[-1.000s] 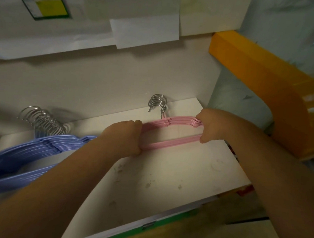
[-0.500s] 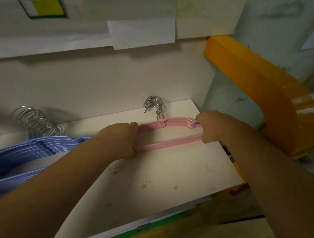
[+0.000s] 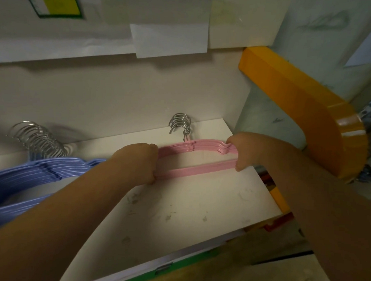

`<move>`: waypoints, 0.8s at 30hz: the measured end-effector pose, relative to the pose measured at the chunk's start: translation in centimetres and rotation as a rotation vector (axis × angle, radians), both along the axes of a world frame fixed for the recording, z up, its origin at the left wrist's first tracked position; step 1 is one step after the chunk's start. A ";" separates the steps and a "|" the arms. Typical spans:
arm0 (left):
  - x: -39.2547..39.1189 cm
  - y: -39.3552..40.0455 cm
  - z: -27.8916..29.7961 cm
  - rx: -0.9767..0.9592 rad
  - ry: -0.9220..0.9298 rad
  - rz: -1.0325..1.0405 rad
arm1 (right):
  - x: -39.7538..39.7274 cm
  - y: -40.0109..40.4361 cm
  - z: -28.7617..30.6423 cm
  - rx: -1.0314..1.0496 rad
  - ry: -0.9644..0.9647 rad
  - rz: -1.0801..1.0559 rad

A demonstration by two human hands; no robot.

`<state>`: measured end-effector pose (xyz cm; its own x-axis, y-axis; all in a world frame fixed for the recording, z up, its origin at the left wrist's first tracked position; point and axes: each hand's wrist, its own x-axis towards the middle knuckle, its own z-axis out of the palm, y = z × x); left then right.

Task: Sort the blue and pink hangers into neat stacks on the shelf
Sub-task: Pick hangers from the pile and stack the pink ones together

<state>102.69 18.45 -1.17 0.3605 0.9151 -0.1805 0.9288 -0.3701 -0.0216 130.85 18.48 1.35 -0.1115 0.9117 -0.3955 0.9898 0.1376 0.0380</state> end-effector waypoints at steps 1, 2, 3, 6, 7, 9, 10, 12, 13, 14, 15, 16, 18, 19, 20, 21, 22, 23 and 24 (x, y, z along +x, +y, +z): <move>0.0 -0.1 0.0 -0.001 0.008 0.004 | -0.1 0.0 -0.1 0.006 -0.002 0.018; 0.0 -0.3 0.0 0.001 0.018 0.007 | -0.1 -0.1 -0.2 0.013 -0.004 0.029; 0.0 -0.4 0.0 0.002 0.027 0.007 | 0.0 -0.2 -0.2 0.018 -0.003 0.034; 0.1 -0.4 0.1 -0.012 0.018 0.009 | 0.1 -0.3 0.1 0.030 -0.005 0.038; 0.1 -0.4 0.2 -0.019 0.002 0.014 | 0.1 -0.2 0.3 0.030 -0.012 0.038; 0.0 -0.4 0.2 -0.023 -0.019 0.024 | 0.0 -0.2 0.5 0.030 -0.026 0.037; 0.0 -0.4 0.2 -0.017 -0.022 0.028 | -0.1 -0.1 0.5 0.030 -0.030 0.037; 0.0 -0.5 0.2 -0.012 -0.013 0.027 | -0.2 -0.1 0.5 0.031 -0.033 0.032; 0.0 -0.5 0.3 -0.015 -0.008 0.025 | -0.2 -0.1 0.4 0.030 -0.031 0.029; 0.0 -0.5 0.3 -0.030 -0.008 0.024 | -0.2 -0.1 0.4 0.021 -0.023 0.016; -0.1 -0.5 0.5 -0.060 -0.020 0.025 | -0.2 -0.2 0.3 0.004 0.001 -0.006; -0.1 -0.5 0.7 -0.114 -0.049 0.036 | -0.2 -0.4 0.4 -0.025 0.041 -0.042; 0.0 -0.4 1.6 -0.246 -0.118 0.077 | 0.0 -0.7 0.7 -0.072 0.124 -0.129; 0.2 -0.3 2.0 -0.286 -0.127 0.099 | 0.1 -0.9 1.0 -0.072 0.159 -0.178; 0.4 -0.2 2.2 -0.293 -0.116 0.122 | 0.2 -1.0 1.3 -0.060 0.187 -0.229; 0.6 0.0 2.3 -0.267 -0.093 0.141 | 0.4 -1.0 1.4 -0.050 0.204 -0.275; 0.6 0.3 2.2 -0.220 -0.061 0.158 | 0.4 -1.1 1.4 -0.049 0.206 -0.310; 0.6 0.6 2.1 -0.165 -0.021 0.161 | 0.4 -1.0 1.4 -0.056 0.205 -0.337; 0.5 0.8 1.8 -0.125 0.029 0.153 | 0.4 -1.0 1.2 -0.060 0.212 -0.364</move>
